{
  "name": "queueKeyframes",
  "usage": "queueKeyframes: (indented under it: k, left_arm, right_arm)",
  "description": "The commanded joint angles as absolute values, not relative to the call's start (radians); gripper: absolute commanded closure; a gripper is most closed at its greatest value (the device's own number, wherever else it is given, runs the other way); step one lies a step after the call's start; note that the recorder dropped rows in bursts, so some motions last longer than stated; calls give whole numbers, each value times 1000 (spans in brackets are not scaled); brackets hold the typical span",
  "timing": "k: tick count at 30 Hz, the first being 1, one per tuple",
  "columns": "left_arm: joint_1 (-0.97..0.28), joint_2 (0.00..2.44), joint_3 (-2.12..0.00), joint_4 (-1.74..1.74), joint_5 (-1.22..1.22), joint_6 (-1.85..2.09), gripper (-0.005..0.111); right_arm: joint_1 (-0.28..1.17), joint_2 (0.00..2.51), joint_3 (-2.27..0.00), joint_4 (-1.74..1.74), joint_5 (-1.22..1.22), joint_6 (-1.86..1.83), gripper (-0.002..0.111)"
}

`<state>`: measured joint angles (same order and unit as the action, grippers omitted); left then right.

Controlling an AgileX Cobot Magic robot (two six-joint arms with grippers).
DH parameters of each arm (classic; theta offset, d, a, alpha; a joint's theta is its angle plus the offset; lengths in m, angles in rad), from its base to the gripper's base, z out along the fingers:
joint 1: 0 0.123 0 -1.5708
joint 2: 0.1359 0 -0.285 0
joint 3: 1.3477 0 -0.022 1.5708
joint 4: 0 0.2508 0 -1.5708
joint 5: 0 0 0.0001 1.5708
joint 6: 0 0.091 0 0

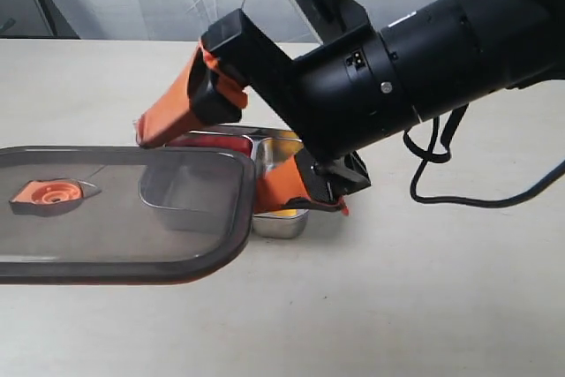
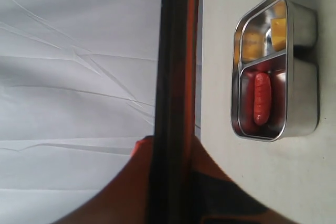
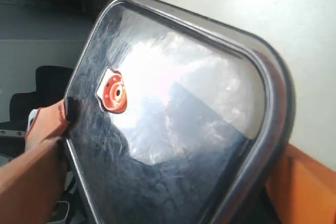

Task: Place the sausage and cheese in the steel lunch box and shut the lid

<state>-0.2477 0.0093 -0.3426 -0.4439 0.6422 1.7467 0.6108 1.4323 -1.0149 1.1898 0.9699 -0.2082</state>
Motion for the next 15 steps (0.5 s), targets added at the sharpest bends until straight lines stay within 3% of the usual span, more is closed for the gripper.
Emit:
queueKeyframes:
  k: [1,2,3,4,5,12,15]
  left_arm:
    - [-254,0,-349,-501,632,1734,107]
    - [-254,0,-349,-506,634,1734,107]
    - [-254,0,-349,-521,636,1734,107]
    - [-254,0,-349,-527,640,1734,107]
    - [-254,0,-349,-530,651,1734,107]
    - [-254,0,-349,-538,650,1617,106]
    - [-254,0,-349,-527,650,1528,96]
  right_arm:
    - [605,1468,-1022,1274,991,-236,58]
    - [605,1475,-1022,1284,986,-236,70]
    - [605,1490,-1022,1284,976,-238,92]
    - [605,1494,-1022,1284,972,-255,103]
    - [605,1501,-1022,1284,970,-315,108]
    - [605,1488,-1022,1284,898,-486,109]
    - [605,1474,-1022,1284,853,-486,109]
